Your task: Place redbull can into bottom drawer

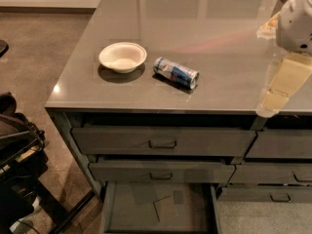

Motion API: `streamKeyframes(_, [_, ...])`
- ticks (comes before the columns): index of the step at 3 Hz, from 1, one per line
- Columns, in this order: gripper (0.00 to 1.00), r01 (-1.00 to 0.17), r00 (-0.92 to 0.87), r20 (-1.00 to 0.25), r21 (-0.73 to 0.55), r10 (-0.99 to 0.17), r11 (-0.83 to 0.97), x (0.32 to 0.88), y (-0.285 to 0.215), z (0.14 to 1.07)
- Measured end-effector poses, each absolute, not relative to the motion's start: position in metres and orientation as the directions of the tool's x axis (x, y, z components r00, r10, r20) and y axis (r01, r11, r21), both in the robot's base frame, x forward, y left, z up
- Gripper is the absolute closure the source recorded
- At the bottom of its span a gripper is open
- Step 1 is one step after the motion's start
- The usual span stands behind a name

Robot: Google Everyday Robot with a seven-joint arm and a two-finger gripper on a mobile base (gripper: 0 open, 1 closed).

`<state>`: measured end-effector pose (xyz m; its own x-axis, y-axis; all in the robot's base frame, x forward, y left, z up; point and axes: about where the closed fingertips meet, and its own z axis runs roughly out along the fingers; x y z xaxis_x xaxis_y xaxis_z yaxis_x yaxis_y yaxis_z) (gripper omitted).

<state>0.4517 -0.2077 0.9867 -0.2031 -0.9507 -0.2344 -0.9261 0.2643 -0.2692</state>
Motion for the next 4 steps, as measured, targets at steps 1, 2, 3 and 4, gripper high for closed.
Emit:
streamKeyframes(1, [0.0, -0.919, -0.218, -0.304, -0.254, -0.927, 0.3, 0.486, -0.189, 0.992])
streamKeyframes(2, [0.0, -0.926, -0.221, -0.387, -0.206, -0.895, 0.318, 0.525, -0.158, 0.983])
streamKeyframes(3, [0.0, -0.925, -0.222, -0.389, -0.206, -0.894, 0.32, 0.525, -0.158, 0.983])
streamKeyframes(4, [0.0, -0.93, -0.229, -0.463, -0.156, -0.856, 0.333, 0.534, -0.137, 0.966])
